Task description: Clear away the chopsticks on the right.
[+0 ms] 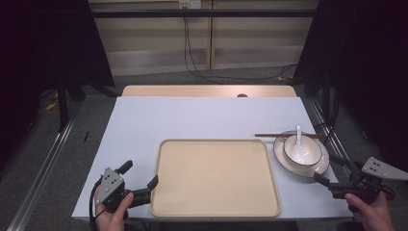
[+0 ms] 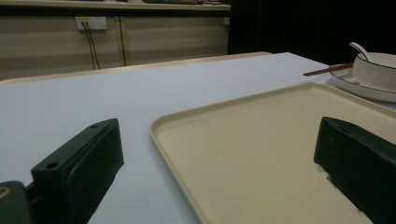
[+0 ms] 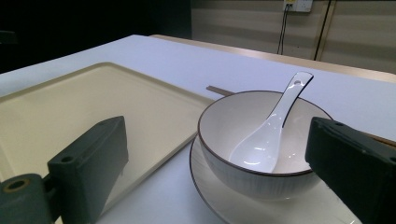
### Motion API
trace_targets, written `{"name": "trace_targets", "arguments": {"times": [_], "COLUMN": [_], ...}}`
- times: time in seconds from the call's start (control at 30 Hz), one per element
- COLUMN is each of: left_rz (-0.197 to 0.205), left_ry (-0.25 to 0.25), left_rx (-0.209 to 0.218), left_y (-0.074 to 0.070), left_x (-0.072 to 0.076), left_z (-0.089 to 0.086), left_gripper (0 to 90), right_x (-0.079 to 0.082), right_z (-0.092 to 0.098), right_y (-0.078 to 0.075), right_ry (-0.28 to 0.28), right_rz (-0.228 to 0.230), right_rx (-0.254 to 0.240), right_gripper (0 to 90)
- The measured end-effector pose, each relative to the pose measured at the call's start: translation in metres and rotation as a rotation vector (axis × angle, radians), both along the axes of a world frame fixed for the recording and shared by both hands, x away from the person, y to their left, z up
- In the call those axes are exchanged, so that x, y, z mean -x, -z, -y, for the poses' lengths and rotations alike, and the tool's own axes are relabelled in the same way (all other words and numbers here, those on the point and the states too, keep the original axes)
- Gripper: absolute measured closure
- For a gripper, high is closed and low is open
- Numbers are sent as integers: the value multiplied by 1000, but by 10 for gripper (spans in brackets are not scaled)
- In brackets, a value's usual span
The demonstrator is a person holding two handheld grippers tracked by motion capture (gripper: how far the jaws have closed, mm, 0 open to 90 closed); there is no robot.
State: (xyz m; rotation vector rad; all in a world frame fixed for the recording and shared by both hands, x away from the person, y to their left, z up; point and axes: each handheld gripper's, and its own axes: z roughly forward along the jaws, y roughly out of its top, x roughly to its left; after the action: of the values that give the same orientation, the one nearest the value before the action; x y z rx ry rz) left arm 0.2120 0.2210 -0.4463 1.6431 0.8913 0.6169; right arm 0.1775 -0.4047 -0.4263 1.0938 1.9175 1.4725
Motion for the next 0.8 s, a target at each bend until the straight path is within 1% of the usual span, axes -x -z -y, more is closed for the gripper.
{"name": "trace_targets", "arguments": {"times": [0.03,0.07,0.13,0.17,0.2,0.23,0.27,0.3,0.33,0.37,0.47,0.5,0.57,0.63,0.67,0.7,0.73,0.77,0.8], "left_rz": [0,1,7,10,4,5,5,6,6,1,1,-3,-6,-7,-9,-9,-12,-14,-14], "left_ry": [0,16,8,5,12,7,7,4,12,12,11,11,3,6,6,8,3,-2,-2], "left_rx": [0,2,1,-13,-4,-10,-10,-19,-28,-35,-45,-49,-58,-57,-57,-52,-53,-55,-55], "left_y": [0,0,-1,-1,0,-1,-1,-1,0,0,0,0,1,1,1,1,1,1,1], "left_x": [0,0,0,-1,-1,0,0,0,-1,-1,-2,-2,-3,-3,-3,-4,-4,-4,-4], "left_z": [0,1,1,1,1,1,1,2,2,2,2,1,1,1,1,1,1,1,1], "left_gripper": [14,14,15,15,15,15,16,16,15,15,15,15,14,14,14,14,14,14,14], "right_x": [0,0,0,-1,-2,-3,-3,-4,-5,-7,-9,-11,-15,-20,-22,-26,-29,-33,-33], "right_z": [1,1,1,1,1,1,1,0,0,0,2,3,7,13,15,17,20,22,22], "right_y": [0,0,0,-1,0,0,0,0,0,-2,-6,-7,-11,-14,-15,-16,-18,-19,-19], "right_ry": [1,1,-3,-5,-8,-20,-20,-38,-54,-74,-79,-85,-106,-128,-123,-130,-143,-150,-150], "right_rz": [-6,-6,-11,-11,-14,-20,-20,-31,-37,-45,-34,-37,-48,-49,-50,-53,-64,-66,-66], "right_rx": [-4,-4,-8,-1,0,1,1,6,6,12,33,38,48,49,57,67,75,82,82], "right_gripper": [52,52,53,53,58,62,62,61,61,68,70,76,118,117,116,117,117,117,117]}}
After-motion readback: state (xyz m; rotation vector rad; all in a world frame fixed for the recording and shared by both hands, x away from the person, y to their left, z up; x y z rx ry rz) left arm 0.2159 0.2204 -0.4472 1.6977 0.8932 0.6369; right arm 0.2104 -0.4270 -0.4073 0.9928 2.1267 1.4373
